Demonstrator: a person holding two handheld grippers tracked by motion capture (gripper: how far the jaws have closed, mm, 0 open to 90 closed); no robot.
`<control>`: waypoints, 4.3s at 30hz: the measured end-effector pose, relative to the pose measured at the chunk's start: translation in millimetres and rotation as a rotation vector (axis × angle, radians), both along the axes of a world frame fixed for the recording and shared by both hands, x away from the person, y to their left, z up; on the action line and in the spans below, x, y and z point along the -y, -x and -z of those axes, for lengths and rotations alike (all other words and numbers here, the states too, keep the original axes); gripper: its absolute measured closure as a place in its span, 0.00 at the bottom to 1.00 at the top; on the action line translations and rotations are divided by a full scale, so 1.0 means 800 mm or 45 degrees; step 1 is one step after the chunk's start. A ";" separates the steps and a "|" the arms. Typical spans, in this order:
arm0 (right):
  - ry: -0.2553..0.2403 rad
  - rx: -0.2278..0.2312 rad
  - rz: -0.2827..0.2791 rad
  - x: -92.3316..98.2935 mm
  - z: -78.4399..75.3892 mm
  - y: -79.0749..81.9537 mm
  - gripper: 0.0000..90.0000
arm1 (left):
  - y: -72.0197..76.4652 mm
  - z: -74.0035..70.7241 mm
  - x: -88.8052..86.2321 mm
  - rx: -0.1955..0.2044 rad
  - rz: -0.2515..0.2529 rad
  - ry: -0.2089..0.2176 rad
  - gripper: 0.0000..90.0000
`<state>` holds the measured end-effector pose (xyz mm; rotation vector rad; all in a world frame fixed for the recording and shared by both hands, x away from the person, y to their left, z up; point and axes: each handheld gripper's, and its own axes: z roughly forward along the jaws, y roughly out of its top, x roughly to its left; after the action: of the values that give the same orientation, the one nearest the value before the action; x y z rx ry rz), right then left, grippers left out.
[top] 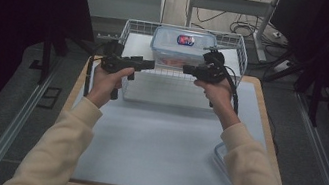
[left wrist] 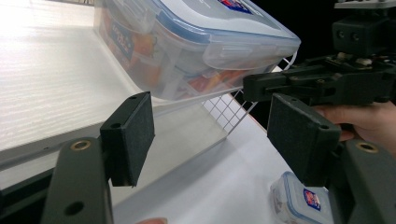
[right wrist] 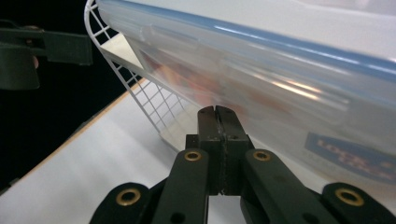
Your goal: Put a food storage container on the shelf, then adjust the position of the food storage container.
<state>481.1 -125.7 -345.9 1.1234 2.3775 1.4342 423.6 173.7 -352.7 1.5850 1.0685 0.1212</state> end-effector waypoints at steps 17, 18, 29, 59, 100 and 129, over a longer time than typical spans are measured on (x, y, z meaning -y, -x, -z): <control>-0.015 0.018 0.067 0.006 0.000 -0.021 1.00 | -0.003 0.002 -0.002 -0.004 0.002 0.004 0.35; -0.015 0.017 0.071 0.007 0.000 -0.022 1.00 | -0.003 0.002 -0.002 -0.006 0.001 0.005 0.35; -0.035 0.001 0.090 0.015 0.002 -0.025 1.00 | -0.002 0.003 -0.002 -0.006 0.002 -0.005 0.35; -0.111 -0.101 -0.032 0.133 0.088 0.106 1.00 | 0.080 0.071 0.001 -0.005 0.068 -0.025 0.34; -0.048 -0.141 -0.017 0.203 0.142 0.195 1.00 | 0.137 0.160 0.012 -0.124 0.106 -0.135 0.33; -0.027 -0.153 0.290 0.324 0.155 0.269 1.00 | 0.141 0.179 0.016 -0.169 0.118 -0.181 0.33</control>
<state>266.1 -384.5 -470.3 1.4703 2.2250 1.3533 310.5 160.8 -496.1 1.7881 1.1064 0.0306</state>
